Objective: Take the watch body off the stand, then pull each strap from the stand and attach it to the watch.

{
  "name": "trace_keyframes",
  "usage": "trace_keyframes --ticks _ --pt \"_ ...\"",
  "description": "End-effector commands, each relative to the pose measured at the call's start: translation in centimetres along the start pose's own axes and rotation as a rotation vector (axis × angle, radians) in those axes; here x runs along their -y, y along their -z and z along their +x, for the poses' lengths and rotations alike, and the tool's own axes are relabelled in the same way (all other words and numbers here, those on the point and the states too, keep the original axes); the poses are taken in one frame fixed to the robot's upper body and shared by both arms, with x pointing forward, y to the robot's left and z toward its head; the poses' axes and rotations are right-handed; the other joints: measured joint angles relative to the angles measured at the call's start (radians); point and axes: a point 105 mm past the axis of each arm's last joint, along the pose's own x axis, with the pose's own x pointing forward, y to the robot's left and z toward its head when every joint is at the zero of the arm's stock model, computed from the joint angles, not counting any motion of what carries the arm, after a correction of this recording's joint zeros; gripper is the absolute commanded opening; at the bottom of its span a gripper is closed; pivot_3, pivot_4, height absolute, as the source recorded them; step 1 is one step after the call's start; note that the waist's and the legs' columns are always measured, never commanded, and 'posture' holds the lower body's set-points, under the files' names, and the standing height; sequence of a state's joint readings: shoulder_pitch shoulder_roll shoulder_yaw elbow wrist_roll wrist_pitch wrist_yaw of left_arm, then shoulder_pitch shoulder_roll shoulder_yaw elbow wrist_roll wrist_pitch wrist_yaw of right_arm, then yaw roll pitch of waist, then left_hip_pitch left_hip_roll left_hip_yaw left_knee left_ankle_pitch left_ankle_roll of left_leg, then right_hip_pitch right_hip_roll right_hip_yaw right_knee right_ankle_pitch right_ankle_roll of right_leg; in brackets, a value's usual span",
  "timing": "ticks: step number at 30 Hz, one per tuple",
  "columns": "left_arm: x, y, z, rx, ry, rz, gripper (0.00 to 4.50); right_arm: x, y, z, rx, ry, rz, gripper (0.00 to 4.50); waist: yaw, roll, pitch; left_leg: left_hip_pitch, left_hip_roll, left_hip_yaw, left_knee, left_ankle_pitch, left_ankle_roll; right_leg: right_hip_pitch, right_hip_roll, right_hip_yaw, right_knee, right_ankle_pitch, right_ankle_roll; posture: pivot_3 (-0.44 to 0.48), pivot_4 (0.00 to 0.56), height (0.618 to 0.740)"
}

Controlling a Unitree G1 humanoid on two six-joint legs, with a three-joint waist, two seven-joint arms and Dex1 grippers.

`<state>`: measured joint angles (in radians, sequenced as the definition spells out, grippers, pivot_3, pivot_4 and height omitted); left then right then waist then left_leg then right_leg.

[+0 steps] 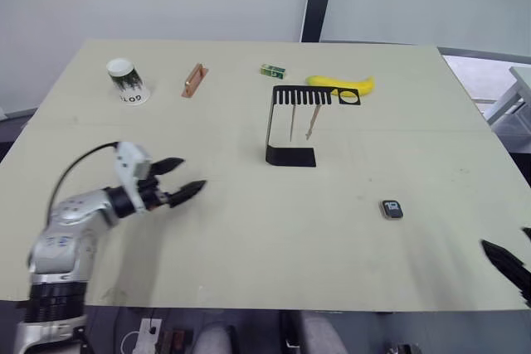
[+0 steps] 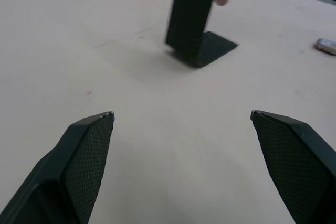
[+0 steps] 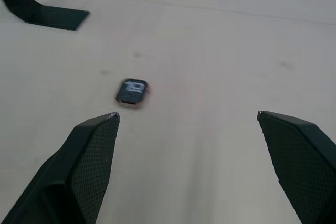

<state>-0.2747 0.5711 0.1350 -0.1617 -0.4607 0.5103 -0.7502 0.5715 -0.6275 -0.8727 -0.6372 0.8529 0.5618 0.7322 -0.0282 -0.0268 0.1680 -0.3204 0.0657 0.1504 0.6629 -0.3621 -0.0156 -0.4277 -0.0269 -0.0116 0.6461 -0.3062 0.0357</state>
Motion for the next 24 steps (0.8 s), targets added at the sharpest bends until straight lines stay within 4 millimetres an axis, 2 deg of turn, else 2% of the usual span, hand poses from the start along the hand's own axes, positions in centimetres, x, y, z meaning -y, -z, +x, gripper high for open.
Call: trace_keyframes --ticks 1,4,7,14,17,24 --pt "1.0 -2.3 2.4 0.041 -0.067 0.094 4.5 -4.4 -2.3 3.4 0.081 -0.164 -0.022 4.46 -0.004 0.0 0.0 0.0 0.0 0.0 0.0 0.0 -0.001 0.0 0.001 0.001 0.001 0.0 0.0 0.0 0.15 0.74" --pt "2.4 -2.9 4.3 0.075 -0.089 0.088 4.5 -7.1 -4.0 5.7 0.145 -0.269 -0.027 4.46 -0.004 0.0 0.0 0.001 -0.001 0.0 0.0 0.001 -0.001 0.0 0.002 0.003 0.002 0.0 0.0 0.0 0.15 0.74" --pt "3.5 -2.8 5.4 0.076 -0.084 0.088 4.5 -9.1 -4.8 7.0 0.164 -0.344 -0.038 4.46 0.001 0.0 0.0 0.001 -0.001 0.0 0.001 0.002 -0.001 -0.001 0.002 0.004 0.002 0.0 0.0 0.0 0.15 0.74" --pt "1.7 -3.0 7.3 0.087 -0.217 0.074 4.5 -10.5 -4.7 8.8 0.151 -0.385 -0.063 4.46 0.007 0.0 0.0 0.0 -0.002 -0.002 0.003 0.003 0.001 -0.002 0.002 0.004 0.0 0.0 0.001 0.0 0.15 0.74" --pt "1.8 -3.3 8.7 0.096 -0.205 0.079 4.5 -11.1 -4.8 9.3 0.165 -0.405 -0.052 4.46 0.006 0.0 0.0 0.0 -0.002 -0.002 0.003 0.003 0.001 -0.002 0.002 0.004 0.0 0.0 0.001 0.0 0.15 0.74" --pt "1.9 -3.7 10.4 0.112 -0.193 0.1 4.5 -11.6 -4.8 9.8 0.173 -0.414 -0.048 4.46 0.003 0.0 0.0 0.001 -0.001 -0.002 0.003 0.003 0.001 -0.002 0.002 0.003 0.0 0.0 0.001 0.0 0.15 0.74"
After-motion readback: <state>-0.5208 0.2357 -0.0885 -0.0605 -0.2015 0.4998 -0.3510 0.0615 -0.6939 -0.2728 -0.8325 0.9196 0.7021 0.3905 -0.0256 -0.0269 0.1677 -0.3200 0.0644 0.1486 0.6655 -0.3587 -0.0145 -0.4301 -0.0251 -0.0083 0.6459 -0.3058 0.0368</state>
